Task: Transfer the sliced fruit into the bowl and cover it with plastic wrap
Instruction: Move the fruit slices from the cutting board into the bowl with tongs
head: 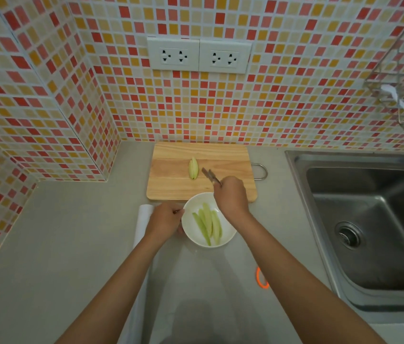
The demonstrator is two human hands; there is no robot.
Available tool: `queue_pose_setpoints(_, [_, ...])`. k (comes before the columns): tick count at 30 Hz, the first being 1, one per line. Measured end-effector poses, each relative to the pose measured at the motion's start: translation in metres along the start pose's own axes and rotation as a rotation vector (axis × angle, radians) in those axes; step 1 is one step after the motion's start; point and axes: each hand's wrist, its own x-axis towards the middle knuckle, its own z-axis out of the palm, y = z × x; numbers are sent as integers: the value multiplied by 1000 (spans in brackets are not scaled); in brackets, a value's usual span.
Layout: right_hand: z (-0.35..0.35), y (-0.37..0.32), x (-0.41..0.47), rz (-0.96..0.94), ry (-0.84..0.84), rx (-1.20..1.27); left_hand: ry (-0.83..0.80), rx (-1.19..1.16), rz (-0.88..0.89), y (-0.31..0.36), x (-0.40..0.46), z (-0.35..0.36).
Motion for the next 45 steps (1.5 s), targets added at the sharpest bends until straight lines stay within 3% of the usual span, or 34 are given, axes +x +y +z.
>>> queue_pose_setpoints(8, [39, -15, 43, 4, -27, -89, 8, -240, -29, -8, -11, -2])
queue_pose_setpoints(23, [47, -18, 46, -84, -59, -259, -15, -265, -59, -11, -10, -3])
queue_pose_setpoints(27, [38, -12, 47, -51, -41, -190, -19, -258, -58, -11, -11, -3])
queue_pose_setpoints(35, [-14, 26, -16, 20, -23, 219, -21, -257, -64, -14, -12, -2])
queue_pose_setpoints(40, [-18, 55, -75, -9, -69, 228, 1, -255, -61, -11, -13, -1])
queue_pose_setpoints(45, [-6, 69, -89, 29, -143, 69, 15, -244, -51, -10, -14, 0])
